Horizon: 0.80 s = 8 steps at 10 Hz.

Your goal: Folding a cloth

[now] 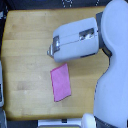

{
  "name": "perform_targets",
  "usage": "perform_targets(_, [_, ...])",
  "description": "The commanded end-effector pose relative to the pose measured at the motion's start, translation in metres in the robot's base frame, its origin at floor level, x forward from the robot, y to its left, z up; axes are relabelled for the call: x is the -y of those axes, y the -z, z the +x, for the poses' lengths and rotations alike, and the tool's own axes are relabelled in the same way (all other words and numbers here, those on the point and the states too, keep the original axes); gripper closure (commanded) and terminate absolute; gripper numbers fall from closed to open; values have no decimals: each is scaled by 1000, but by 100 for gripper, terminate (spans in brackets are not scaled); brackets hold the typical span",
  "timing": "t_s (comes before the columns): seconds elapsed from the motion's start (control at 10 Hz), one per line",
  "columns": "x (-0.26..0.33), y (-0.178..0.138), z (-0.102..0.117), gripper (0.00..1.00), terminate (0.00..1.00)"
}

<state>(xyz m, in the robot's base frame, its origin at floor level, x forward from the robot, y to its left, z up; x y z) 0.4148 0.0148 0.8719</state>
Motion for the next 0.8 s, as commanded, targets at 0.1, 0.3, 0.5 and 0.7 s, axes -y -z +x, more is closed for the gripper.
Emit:
perform_targets(0.1, [83, -76, 84, 0, 0])
perform_targets(0.3, [119, -92, 104, 0, 0])
perform_targets(0.5, [183, -102, 111, 0, 0])
perform_targets(0.7, [217, -106, 110, 0, 0])
